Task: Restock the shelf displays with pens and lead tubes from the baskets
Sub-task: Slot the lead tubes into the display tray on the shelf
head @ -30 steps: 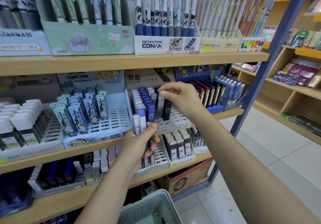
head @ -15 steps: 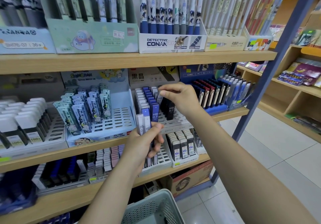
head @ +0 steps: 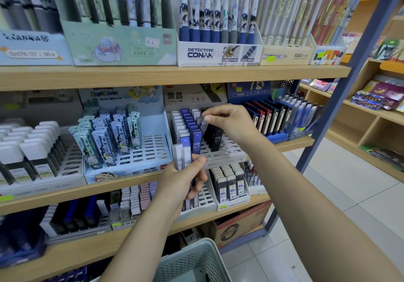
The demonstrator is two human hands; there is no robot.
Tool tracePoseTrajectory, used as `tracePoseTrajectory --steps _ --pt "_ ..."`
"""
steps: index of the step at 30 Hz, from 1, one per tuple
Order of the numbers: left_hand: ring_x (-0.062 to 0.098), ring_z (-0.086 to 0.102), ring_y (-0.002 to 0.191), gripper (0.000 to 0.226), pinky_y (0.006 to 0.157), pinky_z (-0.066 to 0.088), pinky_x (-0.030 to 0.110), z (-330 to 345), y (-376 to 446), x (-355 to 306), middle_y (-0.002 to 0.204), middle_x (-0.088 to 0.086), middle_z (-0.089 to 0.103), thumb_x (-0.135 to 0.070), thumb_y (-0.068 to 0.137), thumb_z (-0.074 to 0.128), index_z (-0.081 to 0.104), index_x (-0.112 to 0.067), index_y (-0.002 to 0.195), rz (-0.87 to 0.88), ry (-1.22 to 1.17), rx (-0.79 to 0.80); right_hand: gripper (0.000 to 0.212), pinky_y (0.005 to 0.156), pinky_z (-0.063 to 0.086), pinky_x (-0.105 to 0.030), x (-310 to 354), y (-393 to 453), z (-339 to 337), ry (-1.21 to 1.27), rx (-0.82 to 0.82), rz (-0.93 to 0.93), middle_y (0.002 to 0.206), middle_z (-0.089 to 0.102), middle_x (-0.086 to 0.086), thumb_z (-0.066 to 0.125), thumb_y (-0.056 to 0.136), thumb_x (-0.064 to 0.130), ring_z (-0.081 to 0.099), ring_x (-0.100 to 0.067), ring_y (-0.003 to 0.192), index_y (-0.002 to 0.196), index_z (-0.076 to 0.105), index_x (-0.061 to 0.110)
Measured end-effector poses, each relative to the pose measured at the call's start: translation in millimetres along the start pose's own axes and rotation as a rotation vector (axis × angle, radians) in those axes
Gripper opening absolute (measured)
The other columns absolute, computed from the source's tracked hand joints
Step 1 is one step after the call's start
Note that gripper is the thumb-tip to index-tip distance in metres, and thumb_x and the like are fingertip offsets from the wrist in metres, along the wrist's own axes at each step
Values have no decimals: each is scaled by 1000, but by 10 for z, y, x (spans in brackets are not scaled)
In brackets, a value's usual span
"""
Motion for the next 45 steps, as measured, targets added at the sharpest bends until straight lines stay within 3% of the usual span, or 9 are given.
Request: tracePoseTrajectory --steps 5,11,17,21,26,31,33,36,45 --pt "13 45 47 11 43 26 23 -5 3 5 63 4 60 -19 95 66 65 -10 102 -4 3 3 9 92 51 -23 60 67 -10 -76 29 11 99 75 0 76 87 10 68 -11 98 93 79 15" --pt "13 45 48 12 42 26 23 -19 4 4 64 5 59 -19 95 65 65 -10 102 3 0 5 13 85 47 -11 32 69 22 -23 21 20 100 76 0 78 84 9 67 -4 99 96 80 12" --pt "14 45 47 12 43 27 24 -25 7 -4 64 4 60 -20 95 66 65 -11 102 1 -6 3 10 63 45 -10 46 53 64 2 -6 -11 72 68 8 80 80 3 55 7 57 88 77 9" --pt "14 46 48 12 43 27 23 -26 3 -8 64 4 61 -20 95 67 65 -11 102 -3 -8 2 8 81 51 -18 41 0 32 -24 -35 -64 88 71 12 78 86 12 64 5 86 93 80 13" --pt "14 47 48 15 42 27 24 -15 -10 -36 65 5 61 -20 96 65 64 -9 107 5 7 32 20 112 33 -48 -29 -57 65 -216 -13 8 122 53 14 55 70 65 41 -19 129 81 72 62" --pt "16 51 57 15 46 30 26 4 -39 -80 71 4 62 -15 99 59 60 -9 112 -25 17 151 31 119 18 -40 -40 -179 57 -316 23 24 147 39 7 56 98 44 22 -15 141 129 61 47" --pt "17 50 60 13 48 31 27 10 -44 -85 72 5 63 -14 101 56 61 -8 111 -31 21 187 35 112 27 -31 12 -307 18 -277 -88 -49 142 48 4 56 100 31 35 -12 134 135 61 31" --pt "19 53 56 13 43 31 24 46 -61 -98 71 9 63 -14 101 55 58 -3 106 -32 -1 242 16 80 48 -21 140 -572 -80 -31 -183 -43 95 69 2 60 96 15 62 -4 85 100 75 15" --pt "24 66 55 8 38 34 24 148 -103 -33 72 15 70 -14 92 69 68 -6 90 13 153 225 23 45 37 -18 129 -976 90 182 175 116 51 56 3 77 85 14 49 -9 41 76 59 5"
Point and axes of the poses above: each hand's wrist, its own y-axis towards the middle knuckle, its own z-axis out of the palm, x = y × z, the point moved 3 cm from there along y, towards the middle knuckle
